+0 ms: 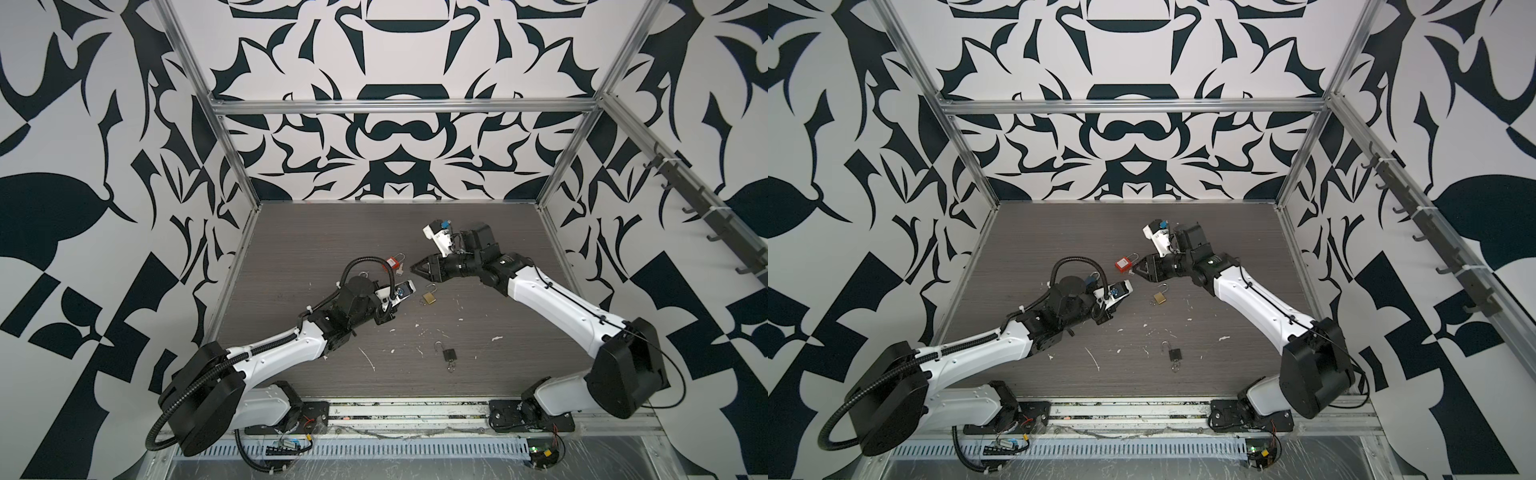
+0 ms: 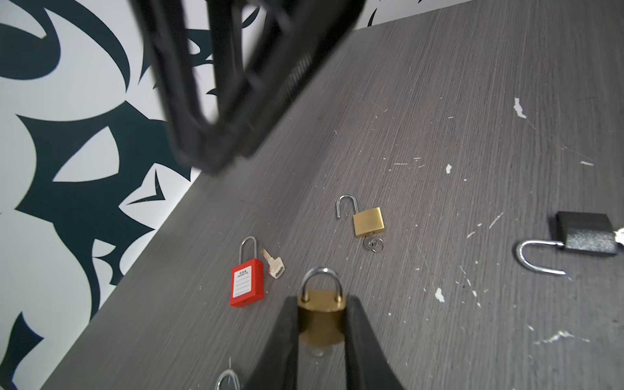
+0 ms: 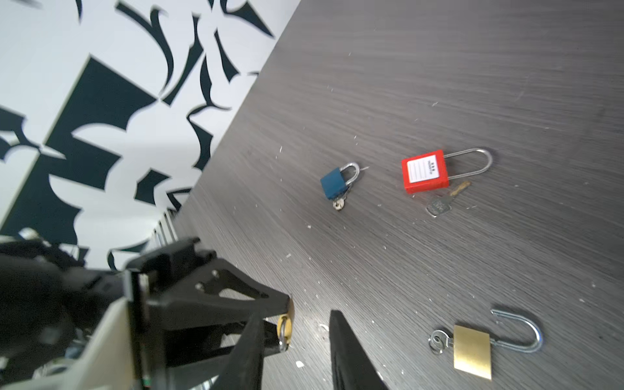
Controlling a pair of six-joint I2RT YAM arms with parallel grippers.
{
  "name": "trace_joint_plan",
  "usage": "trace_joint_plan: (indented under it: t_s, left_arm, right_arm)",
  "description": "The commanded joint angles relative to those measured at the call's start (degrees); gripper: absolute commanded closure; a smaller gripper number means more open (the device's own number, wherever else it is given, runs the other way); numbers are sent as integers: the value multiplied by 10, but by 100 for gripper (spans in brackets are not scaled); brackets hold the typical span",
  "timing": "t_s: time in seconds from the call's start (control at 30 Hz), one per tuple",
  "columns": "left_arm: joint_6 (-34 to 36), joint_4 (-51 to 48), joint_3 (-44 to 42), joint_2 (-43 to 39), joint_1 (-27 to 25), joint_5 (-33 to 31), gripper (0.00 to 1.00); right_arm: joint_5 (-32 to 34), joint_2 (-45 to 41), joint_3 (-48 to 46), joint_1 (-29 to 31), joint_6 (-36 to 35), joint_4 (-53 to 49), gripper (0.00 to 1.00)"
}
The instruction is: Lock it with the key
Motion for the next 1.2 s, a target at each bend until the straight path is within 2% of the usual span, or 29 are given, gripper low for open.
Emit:
trace_joint_plan:
  t_s: [0.0,0.17,0.27,0.33,0.43,0.53,0.6,0.73,0.93,1.17]
  left_arm:
    - [-48,19,2,-11,-1,-16,100]
    - [-177,19,45,-20,0,-49,100]
    - [-332,25,76,-20,17,-66,100]
    - [-477,26,90,-17,40,-60,100]
    - [-680,20,99,-3,79,-31,100]
    - [-822,18,101,9,114,23,100]
    - [-873,15,103,31,127,49,100]
    - [-903,7,104,32,137,68,100]
    - [-914,-12,101,21,141,68,100]
    - [-908,-34,99,18,146,67,100]
  right_arm:
    - [54,-63,9,-6,-5,24,55]
    - [101,-144,-80,-7,-36,109,52]
    - [73,-173,-141,-7,-64,179,53]
    - [43,-184,-181,-3,-87,228,53]
    - [33,-189,-231,17,-124,289,55]
    - [54,-186,-259,52,-159,329,55]
    - [78,-172,-264,77,-163,356,56]
    - [111,-118,-252,108,-137,404,58]
    - [130,-27,-214,115,-70,459,64]
    - [148,24,-183,115,-60,481,64]
